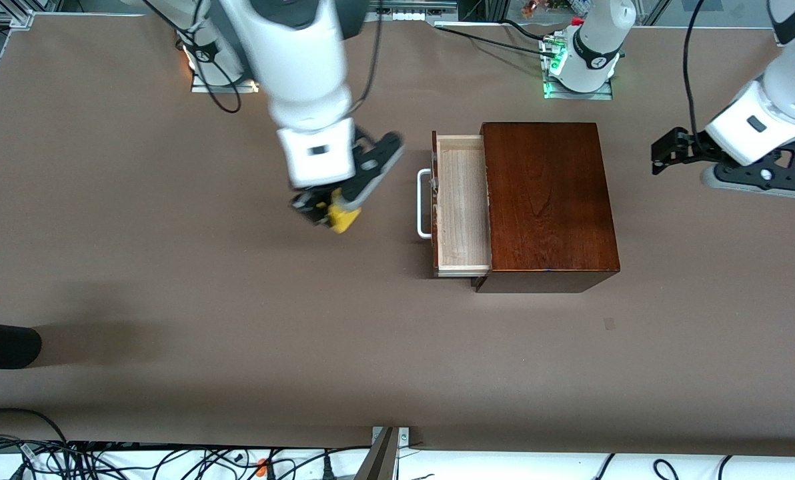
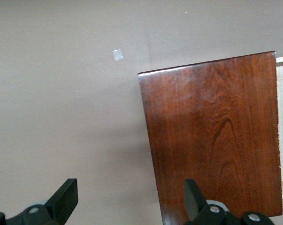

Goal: Open drawer, take yellow block, close drawer
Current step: 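Lift the cube out with the right gripper while the left gripper returns, then lower the cube onto the table while the left gripper reaches the drawer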

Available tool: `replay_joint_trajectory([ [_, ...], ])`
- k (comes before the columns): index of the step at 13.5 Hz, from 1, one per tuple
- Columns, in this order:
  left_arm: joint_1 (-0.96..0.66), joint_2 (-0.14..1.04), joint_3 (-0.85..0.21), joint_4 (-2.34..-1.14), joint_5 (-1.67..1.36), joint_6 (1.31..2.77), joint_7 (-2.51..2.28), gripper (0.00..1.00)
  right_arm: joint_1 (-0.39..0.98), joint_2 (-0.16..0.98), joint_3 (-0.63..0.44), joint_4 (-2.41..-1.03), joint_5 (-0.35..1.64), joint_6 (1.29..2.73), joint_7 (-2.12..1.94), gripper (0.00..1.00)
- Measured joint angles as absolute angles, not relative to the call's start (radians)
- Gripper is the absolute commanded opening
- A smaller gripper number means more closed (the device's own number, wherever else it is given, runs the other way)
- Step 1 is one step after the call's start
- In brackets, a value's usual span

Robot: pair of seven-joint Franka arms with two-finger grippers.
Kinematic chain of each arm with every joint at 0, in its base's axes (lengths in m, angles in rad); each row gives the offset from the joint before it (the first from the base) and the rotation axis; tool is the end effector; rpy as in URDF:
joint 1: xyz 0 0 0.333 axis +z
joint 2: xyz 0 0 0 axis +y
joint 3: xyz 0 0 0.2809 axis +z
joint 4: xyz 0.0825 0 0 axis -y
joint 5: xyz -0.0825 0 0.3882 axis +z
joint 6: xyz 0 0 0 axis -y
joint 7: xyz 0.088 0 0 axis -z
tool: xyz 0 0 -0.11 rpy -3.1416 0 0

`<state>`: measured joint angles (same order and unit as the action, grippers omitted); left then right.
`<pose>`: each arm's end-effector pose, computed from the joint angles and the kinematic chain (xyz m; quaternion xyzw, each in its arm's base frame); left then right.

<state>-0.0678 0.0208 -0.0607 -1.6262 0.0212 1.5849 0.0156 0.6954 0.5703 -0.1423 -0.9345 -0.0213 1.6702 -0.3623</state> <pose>0.5584 -0.0695 0.5496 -0.9968 0.0724 0.0304 0.0117 0.5856 0.3963 0.5416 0.8863 0.4527 0.0895 0.0395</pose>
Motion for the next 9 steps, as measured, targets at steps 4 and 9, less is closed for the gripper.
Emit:
replay_joint_trajectory([
  [4, -0.070, 0.023, -0.112, -1.627, 0.021, 1.585, 0.014, 1.00, 0.543, 0.566, -0.151, -0.936, 0.082, 1.644, -0.362, 0.00],
  [9, -0.093, 0.065, -0.338, -1.630, 0.020, 1.576, 0.014, 1.00, 0.391, 0.559, -0.151, -1.011, 0.100, 1.576, -0.349, 0.00],
])
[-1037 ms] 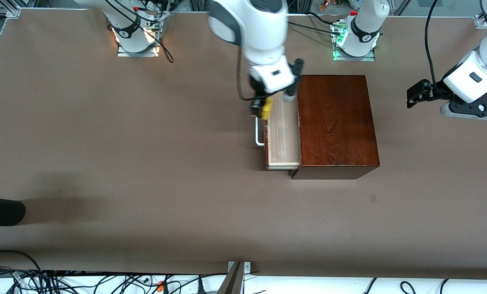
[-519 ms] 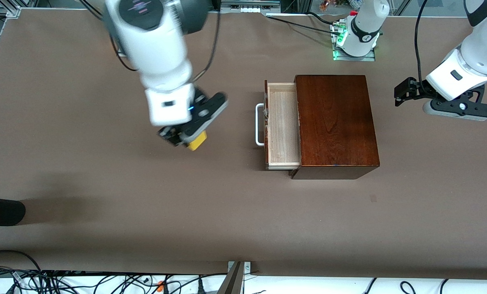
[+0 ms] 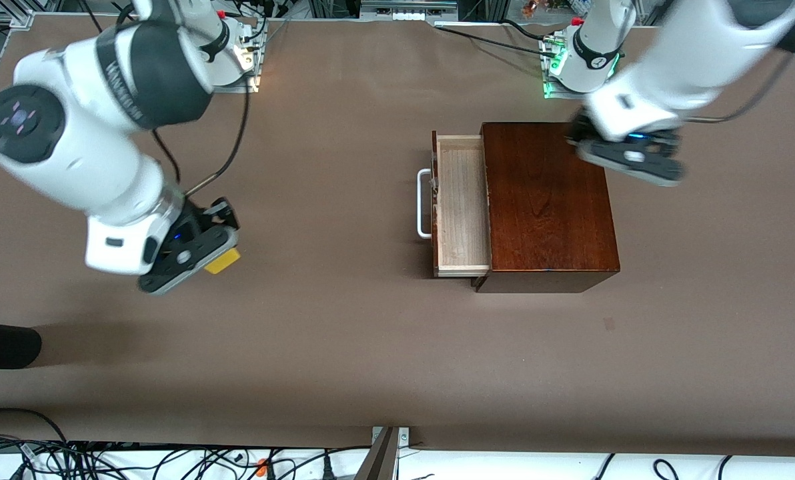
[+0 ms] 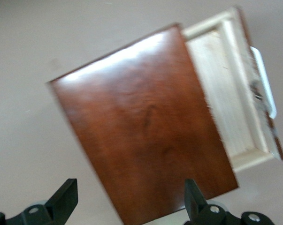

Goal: Open drawer, take yellow block, close drawer
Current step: 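Lower the cube onto the table while the left gripper reaches the drawer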

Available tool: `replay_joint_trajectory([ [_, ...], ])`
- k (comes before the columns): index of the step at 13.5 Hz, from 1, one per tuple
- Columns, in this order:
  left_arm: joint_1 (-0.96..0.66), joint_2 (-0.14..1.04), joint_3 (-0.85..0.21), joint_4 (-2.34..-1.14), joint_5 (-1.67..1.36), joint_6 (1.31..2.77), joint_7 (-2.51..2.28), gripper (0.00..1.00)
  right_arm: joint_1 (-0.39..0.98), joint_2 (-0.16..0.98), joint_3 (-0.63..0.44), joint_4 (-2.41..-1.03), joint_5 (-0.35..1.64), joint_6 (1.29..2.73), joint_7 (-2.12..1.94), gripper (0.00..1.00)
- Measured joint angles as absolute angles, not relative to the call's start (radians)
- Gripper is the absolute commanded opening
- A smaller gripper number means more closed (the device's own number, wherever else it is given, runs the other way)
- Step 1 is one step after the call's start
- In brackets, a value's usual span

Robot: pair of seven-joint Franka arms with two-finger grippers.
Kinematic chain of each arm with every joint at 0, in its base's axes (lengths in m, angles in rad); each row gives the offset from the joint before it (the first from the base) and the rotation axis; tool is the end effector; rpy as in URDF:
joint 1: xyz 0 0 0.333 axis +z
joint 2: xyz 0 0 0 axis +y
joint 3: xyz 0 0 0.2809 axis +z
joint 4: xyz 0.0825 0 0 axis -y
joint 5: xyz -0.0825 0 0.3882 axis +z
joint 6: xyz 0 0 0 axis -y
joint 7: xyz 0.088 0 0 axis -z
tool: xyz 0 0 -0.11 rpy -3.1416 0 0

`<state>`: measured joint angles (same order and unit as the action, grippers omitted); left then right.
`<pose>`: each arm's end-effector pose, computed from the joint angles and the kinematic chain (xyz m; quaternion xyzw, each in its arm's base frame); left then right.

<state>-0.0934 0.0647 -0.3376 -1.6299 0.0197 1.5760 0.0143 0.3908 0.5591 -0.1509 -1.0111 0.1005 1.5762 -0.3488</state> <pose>0.5203 -0.2319 0.5243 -0.9735 0.2213 0.0564 0.0110 0.6647 0.2042 0.5033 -0.9535 -0.3012 -0.0060 0.0101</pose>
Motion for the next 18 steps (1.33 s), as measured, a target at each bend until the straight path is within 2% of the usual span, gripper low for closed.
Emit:
replay_joint_trajectory([
  [3, -0.112, 0.136, -0.466, -1.630, 0.020, 1.600, 0.059, 1.00, 0.330, 0.536, -0.151, -1.166, 0.115, 1.666, -0.314, 0.00],
  [8, -0.123, 0.302, -0.582, -1.629, 0.020, 1.853, 0.420, 1.00, 0.269, 0.386, -0.152, -1.693, 0.110, 2.082, -0.245, 0.00],
  [11, -0.170, 0.416, -0.592, -1.628, 0.020, 2.038, 0.685, 1.00, 0.253, 0.371, -0.150, -1.904, 0.077, 2.323, -0.244, 0.00],
  [14, -0.241, 0.515, -0.594, -1.627, 0.139, 2.129, 0.797, 1.00, 0.251, 0.411, -0.147, -1.994, 0.073, 2.444, -0.216, 0.00],
  [18, -0.320, 0.580, -0.591, -1.629, 0.258, 2.131, 0.786, 1.00, 0.251, 0.479, -0.137, -2.002, 0.072, 2.523, -0.136, 0.00],
])
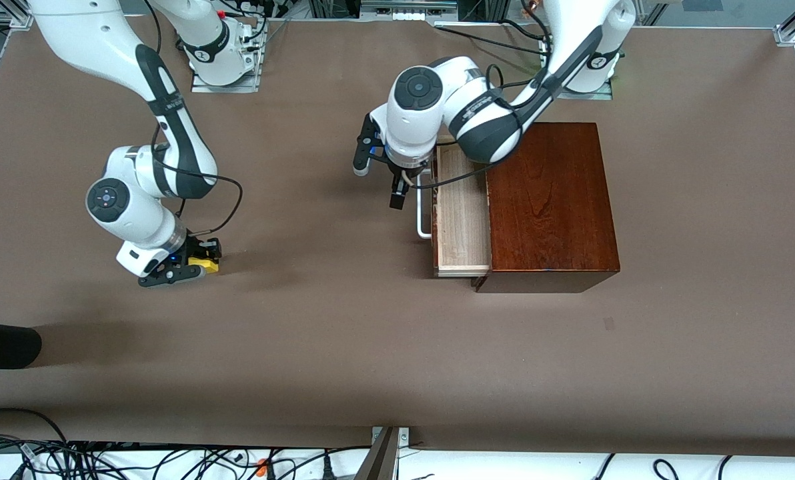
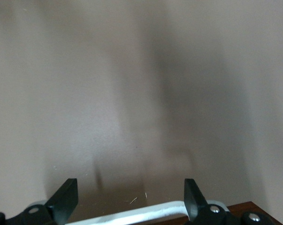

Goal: Open drawer, take yellow block, close drawer
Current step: 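Lower the cube onto the table while the left gripper reaches the drawer, then push the drawer shut with the left gripper while the right gripper withdraws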

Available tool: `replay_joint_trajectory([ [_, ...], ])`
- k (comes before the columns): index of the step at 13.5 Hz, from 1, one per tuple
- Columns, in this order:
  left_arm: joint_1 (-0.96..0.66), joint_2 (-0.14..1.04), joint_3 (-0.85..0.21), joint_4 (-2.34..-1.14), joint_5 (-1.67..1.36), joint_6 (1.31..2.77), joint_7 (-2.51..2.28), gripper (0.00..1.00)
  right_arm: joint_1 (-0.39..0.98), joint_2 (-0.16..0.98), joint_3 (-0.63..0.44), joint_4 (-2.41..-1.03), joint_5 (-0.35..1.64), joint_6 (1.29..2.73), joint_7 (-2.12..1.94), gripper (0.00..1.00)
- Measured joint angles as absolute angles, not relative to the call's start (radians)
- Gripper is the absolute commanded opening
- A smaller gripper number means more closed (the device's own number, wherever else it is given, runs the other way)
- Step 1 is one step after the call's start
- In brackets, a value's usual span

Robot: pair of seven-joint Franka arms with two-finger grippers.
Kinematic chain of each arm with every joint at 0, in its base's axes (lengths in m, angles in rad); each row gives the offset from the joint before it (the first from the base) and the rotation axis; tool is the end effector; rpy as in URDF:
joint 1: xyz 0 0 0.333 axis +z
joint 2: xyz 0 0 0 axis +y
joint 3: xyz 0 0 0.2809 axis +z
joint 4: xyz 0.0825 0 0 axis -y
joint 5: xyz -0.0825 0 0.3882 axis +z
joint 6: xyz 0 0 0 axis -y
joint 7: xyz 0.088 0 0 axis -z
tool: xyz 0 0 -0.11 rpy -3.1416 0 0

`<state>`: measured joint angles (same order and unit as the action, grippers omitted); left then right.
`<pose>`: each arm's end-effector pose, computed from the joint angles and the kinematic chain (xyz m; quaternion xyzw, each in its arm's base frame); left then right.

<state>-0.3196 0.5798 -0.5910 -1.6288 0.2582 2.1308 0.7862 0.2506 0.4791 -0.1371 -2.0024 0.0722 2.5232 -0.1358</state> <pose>0.4513 -0.4941 0.2953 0.6397 -0.7672 0.0114 0.0456 0.5953 0.0671 0.1846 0.9943 0.1039 0.0236 0.0100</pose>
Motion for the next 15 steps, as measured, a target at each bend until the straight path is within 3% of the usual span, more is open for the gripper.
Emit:
replay_joint_trajectory([
  [2, -0.312, 0.604, -0.585, -1.630, 0.273, 2.135, 0.788, 1.00, 0.250, 0.505, -0.118, -2.002, 0.072, 2.561, -0.095, 0.00],
  [4, -0.306, 0.621, -0.582, -1.632, 0.295, 2.143, 0.788, 1.00, 0.251, 0.531, -0.104, -2.002, 0.072, 2.586, -0.074, 0.13],
  [5, -0.305, 0.625, -0.582, -1.633, 0.298, 2.146, 0.788, 1.00, 0.251, 0.541, -0.099, -2.002, 0.072, 2.592, -0.073, 0.42],
  [6, -0.305, 0.626, -0.582, -1.634, 0.301, 2.149, 0.788, 1.00, 0.250, 0.541, -0.098, -2.002, 0.072, 2.594, -0.073, 0.92],
  [7, -0.305, 0.626, -0.583, -1.635, 0.304, 2.150, 0.788, 1.00, 0.250, 0.542, -0.096, -2.002, 0.072, 2.595, -0.073, 1.00],
  [12, -0.305, 0.625, -0.584, -1.637, 0.310, 2.153, 0.788, 1.00, 0.245, 0.524, -0.095, -1.992, 0.072, 2.605, -0.073, 1.00],
  [15, -0.305, 0.625, -0.585, -1.638, 0.314, 2.166, 0.789, 1.00, 0.242, 0.386, -0.092, -1.942, 0.072, 2.395, -0.073, 1.00],
])
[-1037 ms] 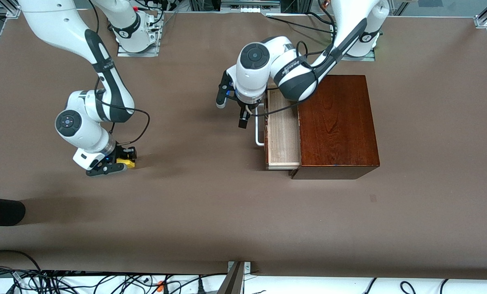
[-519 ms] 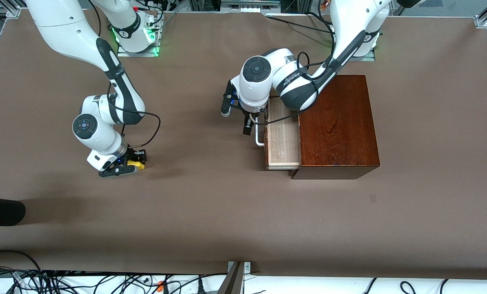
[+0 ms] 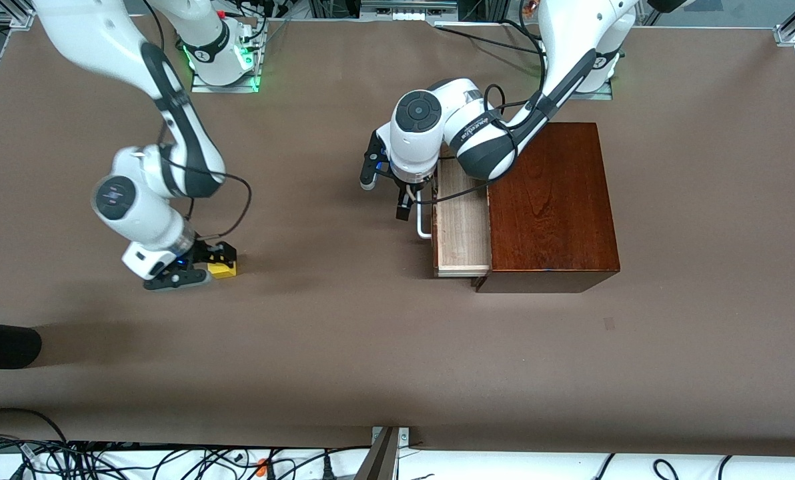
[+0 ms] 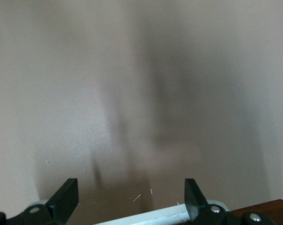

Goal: Open drawer, take yellow block, close drawer
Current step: 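Push the drawer shut with the left gripper while the right gripper withdraws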

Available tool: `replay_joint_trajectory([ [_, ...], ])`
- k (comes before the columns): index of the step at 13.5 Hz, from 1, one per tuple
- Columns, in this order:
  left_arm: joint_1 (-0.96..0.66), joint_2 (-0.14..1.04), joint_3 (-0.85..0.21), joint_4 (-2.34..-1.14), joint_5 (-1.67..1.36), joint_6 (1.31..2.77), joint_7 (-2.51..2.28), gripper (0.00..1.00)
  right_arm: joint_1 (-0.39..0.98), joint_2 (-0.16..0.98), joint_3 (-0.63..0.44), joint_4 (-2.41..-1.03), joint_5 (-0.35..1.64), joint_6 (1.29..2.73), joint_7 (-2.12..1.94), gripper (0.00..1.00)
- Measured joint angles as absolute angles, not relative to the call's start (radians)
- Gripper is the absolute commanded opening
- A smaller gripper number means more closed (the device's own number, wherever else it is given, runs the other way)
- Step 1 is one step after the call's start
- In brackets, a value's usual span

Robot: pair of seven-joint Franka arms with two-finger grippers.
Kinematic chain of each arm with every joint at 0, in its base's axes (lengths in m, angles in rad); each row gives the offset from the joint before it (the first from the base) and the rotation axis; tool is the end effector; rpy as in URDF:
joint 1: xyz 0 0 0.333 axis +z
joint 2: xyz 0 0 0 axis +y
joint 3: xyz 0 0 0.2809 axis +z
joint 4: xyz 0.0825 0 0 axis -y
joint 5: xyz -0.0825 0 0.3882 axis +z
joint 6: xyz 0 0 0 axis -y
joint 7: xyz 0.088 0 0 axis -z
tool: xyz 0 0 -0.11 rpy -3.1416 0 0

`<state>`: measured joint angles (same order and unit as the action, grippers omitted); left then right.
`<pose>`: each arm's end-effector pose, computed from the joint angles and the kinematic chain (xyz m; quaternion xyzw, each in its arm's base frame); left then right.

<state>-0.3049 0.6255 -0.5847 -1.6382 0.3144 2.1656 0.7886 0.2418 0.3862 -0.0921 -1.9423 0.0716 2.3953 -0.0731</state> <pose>0.4606 -0.4848 0.2663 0.6353 -0.7714 0.0072 0.0345 0.6090 0.0940 0.2523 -0.9953 -0.0897 -0.0342 0.0093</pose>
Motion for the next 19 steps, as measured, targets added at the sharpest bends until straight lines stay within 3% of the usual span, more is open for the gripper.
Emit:
replay_joint_trajectory([
  [5, -0.315, 0.625, -0.585, -1.643, 0.315, 2.200, 0.789, 1.00, 0.238, 0.049, -0.081, -1.921, 0.071, 2.079, -0.073, 1.00],
  [8, -0.314, 0.627, -0.576, -1.654, 0.315, 2.200, 0.789, 1.00, 0.233, -0.063, -0.083, -1.882, 0.068, 1.907, -0.073, 1.00],
  [12, -0.311, 0.630, -0.571, -1.655, 0.318, 2.186, 0.789, 1.00, 0.224, -0.055, -0.087, -1.733, 0.047, 1.736, -0.073, 1.00],
  [19, -0.286, 0.630, -0.576, -1.640, 0.341, 2.082, 0.772, 1.00, 0.222, 0.022, -0.094, -1.614, -0.001, 1.672, -0.069, 1.00],
])
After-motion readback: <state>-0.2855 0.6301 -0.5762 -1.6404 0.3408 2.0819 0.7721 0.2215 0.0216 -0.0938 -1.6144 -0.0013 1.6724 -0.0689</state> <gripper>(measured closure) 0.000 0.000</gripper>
